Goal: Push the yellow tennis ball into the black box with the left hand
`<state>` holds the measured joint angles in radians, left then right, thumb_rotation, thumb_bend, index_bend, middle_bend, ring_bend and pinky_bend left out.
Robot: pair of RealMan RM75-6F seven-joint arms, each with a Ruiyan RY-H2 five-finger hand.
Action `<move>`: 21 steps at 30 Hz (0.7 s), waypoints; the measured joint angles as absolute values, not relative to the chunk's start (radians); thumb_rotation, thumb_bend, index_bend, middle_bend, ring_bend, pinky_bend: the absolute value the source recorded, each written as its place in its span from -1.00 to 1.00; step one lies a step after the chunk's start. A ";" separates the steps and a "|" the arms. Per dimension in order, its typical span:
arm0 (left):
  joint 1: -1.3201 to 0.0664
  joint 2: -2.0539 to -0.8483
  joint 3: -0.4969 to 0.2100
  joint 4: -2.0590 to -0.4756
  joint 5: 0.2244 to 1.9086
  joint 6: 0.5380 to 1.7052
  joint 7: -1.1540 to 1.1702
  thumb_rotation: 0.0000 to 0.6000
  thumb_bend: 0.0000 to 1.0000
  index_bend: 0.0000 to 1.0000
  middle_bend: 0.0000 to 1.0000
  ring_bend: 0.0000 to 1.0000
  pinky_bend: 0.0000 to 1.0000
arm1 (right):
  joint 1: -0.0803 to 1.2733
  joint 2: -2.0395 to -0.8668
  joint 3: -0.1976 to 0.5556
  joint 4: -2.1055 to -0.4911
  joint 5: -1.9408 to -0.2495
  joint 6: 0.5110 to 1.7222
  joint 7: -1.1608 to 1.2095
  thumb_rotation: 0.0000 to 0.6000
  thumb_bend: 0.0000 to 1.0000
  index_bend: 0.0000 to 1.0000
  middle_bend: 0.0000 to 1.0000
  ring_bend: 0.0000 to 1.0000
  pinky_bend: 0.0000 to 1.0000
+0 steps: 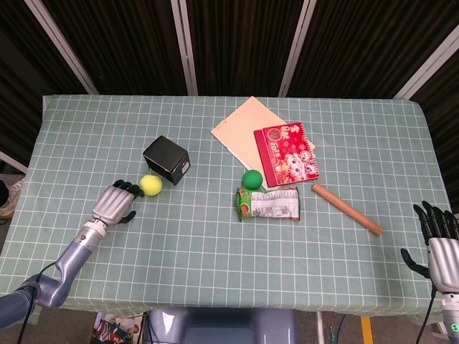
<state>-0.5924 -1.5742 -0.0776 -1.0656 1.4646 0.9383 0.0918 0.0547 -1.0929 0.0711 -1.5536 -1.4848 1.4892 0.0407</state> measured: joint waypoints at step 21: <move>-0.665 -1.652 -0.089 -0.954 1.453 0.908 0.005 1.00 -0.48 -0.75 -0.97 -1.00 -1.00 | 0.057 -1.094 0.072 -1.555 -1.483 1.485 0.036 1.00 -0.36 -1.00 -1.00 -1.00 -1.00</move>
<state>-0.6655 -1.6521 -0.0888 -0.9541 1.4525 0.9080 0.0048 0.0573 -1.0936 0.0722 -1.5551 -1.4829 1.4848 0.0362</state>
